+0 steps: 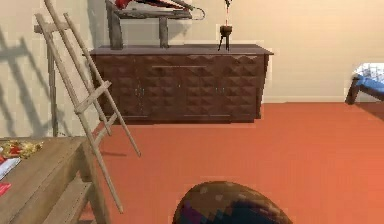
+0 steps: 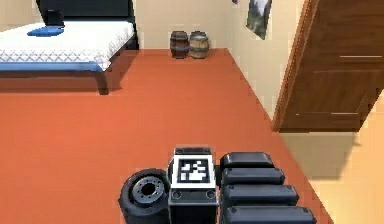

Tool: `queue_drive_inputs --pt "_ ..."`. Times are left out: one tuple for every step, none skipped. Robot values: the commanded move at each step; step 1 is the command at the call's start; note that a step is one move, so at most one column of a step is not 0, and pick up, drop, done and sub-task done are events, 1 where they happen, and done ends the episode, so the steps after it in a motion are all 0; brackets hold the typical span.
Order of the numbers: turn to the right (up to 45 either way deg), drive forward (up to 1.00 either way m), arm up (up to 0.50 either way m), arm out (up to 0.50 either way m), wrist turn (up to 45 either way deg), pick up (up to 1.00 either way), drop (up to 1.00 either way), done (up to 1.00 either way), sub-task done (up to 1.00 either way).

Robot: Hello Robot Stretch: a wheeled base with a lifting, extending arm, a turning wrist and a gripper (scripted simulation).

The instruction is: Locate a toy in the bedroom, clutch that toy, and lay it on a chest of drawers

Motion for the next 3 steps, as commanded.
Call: queue_drive_inputs --pt "0.0 1.0 0.0 0.0 0.0 0.0 0.0 0.0 0.0" --pt "0.0 0.85 0.0 0.0 0.0 0.0 0.0 0.0 0.0" --pt "-3.0 0.0 0.0 0.0 0.0 0.0 0.0 0.0 0.0"
